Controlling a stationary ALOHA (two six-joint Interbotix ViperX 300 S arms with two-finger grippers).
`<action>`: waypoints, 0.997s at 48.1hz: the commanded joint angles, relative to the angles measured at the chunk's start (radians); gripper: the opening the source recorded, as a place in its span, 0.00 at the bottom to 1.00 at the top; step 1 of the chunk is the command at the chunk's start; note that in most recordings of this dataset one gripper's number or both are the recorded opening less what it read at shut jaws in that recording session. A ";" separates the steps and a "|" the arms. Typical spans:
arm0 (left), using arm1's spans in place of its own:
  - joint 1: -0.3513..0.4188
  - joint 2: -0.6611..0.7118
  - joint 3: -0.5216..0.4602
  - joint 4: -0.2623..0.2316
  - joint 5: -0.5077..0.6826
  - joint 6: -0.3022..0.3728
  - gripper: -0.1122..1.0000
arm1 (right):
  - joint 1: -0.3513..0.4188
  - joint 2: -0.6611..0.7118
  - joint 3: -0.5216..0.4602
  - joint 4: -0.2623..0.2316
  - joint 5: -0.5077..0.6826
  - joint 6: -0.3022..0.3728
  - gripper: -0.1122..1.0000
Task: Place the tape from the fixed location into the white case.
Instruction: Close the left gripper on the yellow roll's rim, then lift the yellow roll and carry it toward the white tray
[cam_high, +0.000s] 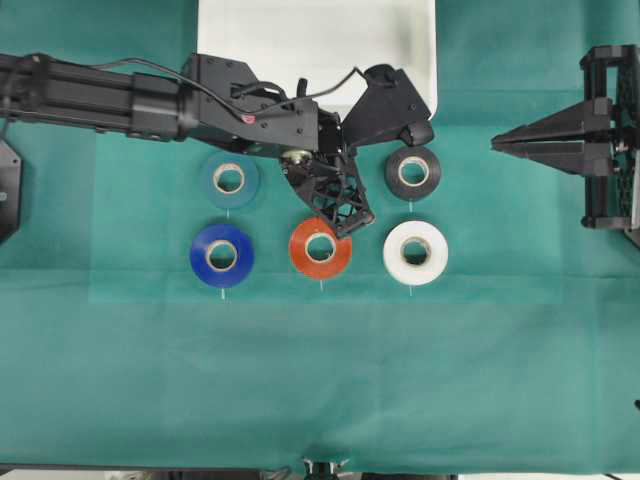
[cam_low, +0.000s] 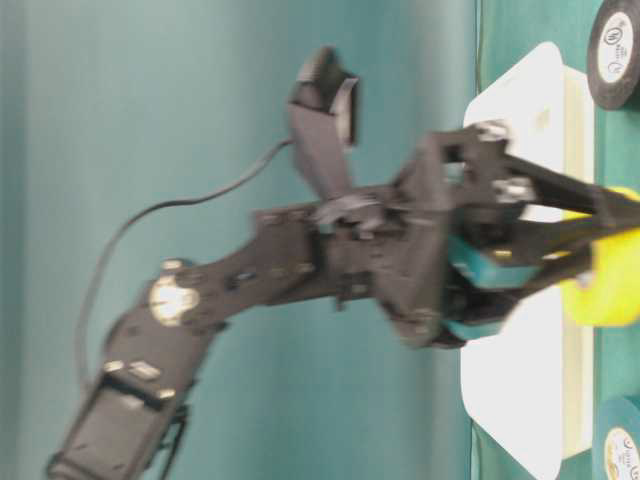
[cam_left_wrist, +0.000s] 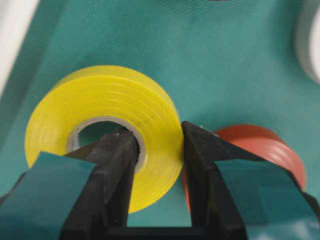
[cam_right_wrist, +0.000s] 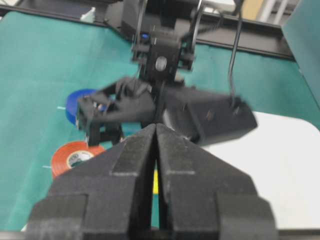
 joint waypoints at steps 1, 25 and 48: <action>-0.002 -0.077 -0.037 0.009 0.017 0.003 0.31 | -0.002 0.002 -0.017 -0.002 -0.003 -0.002 0.10; -0.006 -0.147 -0.160 0.011 0.196 0.023 0.31 | -0.002 0.002 -0.017 -0.002 0.005 -0.002 0.10; -0.014 -0.193 -0.270 0.012 0.298 0.049 0.31 | -0.002 0.002 -0.017 -0.002 0.009 -0.002 0.10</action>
